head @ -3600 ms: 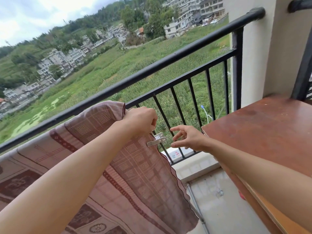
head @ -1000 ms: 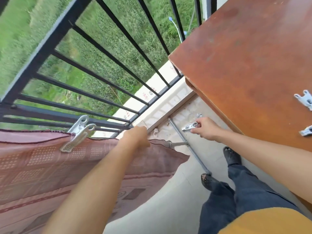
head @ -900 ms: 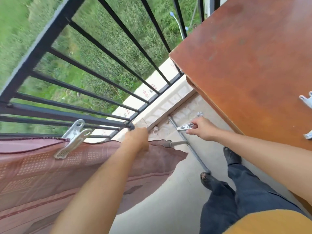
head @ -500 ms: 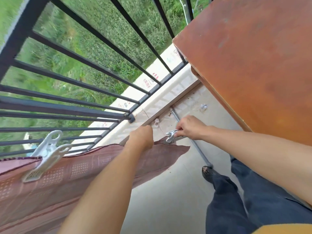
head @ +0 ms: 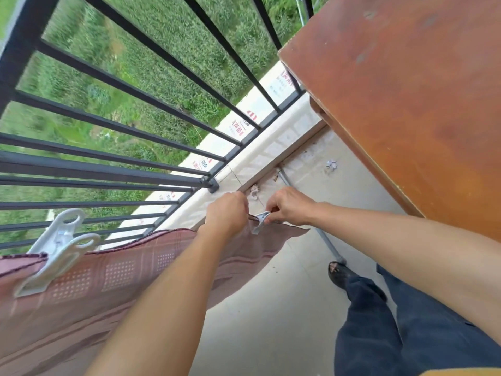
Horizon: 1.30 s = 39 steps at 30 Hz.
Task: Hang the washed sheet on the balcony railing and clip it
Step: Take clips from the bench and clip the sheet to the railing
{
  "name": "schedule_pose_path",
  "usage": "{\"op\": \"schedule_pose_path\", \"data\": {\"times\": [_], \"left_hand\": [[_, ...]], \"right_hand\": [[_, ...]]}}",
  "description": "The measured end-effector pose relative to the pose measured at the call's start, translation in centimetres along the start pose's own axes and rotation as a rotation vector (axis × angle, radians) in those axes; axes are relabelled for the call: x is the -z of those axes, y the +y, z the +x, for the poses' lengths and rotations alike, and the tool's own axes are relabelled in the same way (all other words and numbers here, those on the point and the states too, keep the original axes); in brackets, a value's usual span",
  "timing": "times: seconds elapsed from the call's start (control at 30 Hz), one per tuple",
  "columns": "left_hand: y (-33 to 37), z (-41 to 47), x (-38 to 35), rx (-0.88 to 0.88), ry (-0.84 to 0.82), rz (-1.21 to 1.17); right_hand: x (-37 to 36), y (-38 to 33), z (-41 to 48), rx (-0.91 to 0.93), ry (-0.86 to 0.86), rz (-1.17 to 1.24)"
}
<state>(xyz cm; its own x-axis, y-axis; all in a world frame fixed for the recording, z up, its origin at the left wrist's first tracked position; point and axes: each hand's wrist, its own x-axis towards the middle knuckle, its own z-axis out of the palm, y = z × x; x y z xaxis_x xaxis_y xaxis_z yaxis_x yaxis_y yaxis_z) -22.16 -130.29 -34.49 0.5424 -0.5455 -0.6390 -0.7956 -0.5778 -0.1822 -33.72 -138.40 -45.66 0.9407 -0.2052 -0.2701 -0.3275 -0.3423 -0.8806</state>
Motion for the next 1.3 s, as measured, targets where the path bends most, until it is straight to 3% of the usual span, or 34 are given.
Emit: {"op": "schedule_pose_path", "data": {"times": [0.33,0.53,0.7,0.9,0.97,1.1,1.3], "left_hand": [[0.6,-0.8,0.5,-0.018,0.064,0.034],[2.3,-2.8,2.1,-0.082,0.231,0.019],[8.6,-4.5,2.5,-0.259,0.275,-0.081],[17.7,-7.3,1.1,-0.478,0.22,-0.106],[19.9,-8.1,0.4,-0.52,0.193,-0.088],[23.2,-8.1,-1.0,-0.58,0.14,-0.032],[32.1,-6.4,-0.2,-0.641,0.077,0.059]], "right_hand": [[-1.9,1.7,-1.8,-0.202,-0.089,0.067],[1.6,2.9,-7.1,-0.397,-0.006,-0.019],[6.1,5.2,-16.2,-0.59,0.188,-0.184],[11.1,9.5,-29.0,-0.787,0.55,-0.448],[12.1,11.3,-32.1,-0.833,0.572,-0.511],[13.0,13.7,-35.0,-0.867,0.446,-0.563],[14.7,16.3,-38.0,-0.783,0.537,-0.486]]}}
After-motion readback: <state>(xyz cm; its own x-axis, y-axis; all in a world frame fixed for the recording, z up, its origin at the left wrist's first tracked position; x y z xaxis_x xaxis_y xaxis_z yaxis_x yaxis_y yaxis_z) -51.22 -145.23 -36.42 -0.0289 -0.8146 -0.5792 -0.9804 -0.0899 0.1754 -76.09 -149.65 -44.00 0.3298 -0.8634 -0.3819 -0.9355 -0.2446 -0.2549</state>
